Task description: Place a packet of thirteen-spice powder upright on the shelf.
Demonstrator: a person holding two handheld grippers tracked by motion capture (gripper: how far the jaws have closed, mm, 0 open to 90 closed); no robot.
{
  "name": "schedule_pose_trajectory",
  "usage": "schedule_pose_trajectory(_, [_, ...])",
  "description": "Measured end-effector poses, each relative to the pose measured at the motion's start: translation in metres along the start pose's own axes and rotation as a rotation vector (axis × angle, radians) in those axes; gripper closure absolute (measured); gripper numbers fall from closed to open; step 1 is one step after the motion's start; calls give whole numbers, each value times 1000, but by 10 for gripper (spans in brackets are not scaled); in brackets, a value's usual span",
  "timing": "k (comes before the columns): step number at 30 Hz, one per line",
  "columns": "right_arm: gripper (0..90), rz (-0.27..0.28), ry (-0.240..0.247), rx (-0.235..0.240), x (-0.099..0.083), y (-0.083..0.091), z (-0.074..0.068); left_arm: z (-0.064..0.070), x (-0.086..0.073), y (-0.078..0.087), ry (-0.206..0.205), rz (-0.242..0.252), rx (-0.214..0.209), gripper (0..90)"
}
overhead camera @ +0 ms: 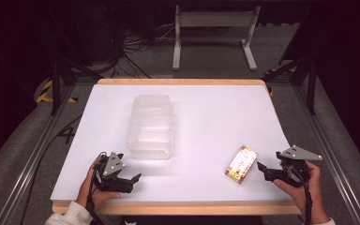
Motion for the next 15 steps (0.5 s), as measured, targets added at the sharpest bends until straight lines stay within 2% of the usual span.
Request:
schedule_pose_trajectory(5, [190,-10,-48,23,-4,-1,-1,3,-2,2,-23,-2,-3,55])
schedule_pose_trajectory(10, [200,-40,-107,84,-4,-12,-10,2,-2,6,0,16,-18,56])
schedule_pose_trajectory(13, [208,-48,-126,87,-1,-18,-11,1,-3,6,4,11,-14,56])
schedule_pose_trajectory(15, [208,-72,-148,75,2,-27,-11,2,-3,7,4,18,-20,57])
Point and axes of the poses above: each handheld gripper's, and its own axes: y roughly backward along the jaws, x roughly out of its top, z roughly to its right, the point moved 8 cm from there along -y, roughly forward along the jaws, and after that the axes turned 6 degrees about x, right-handed, at the moved point
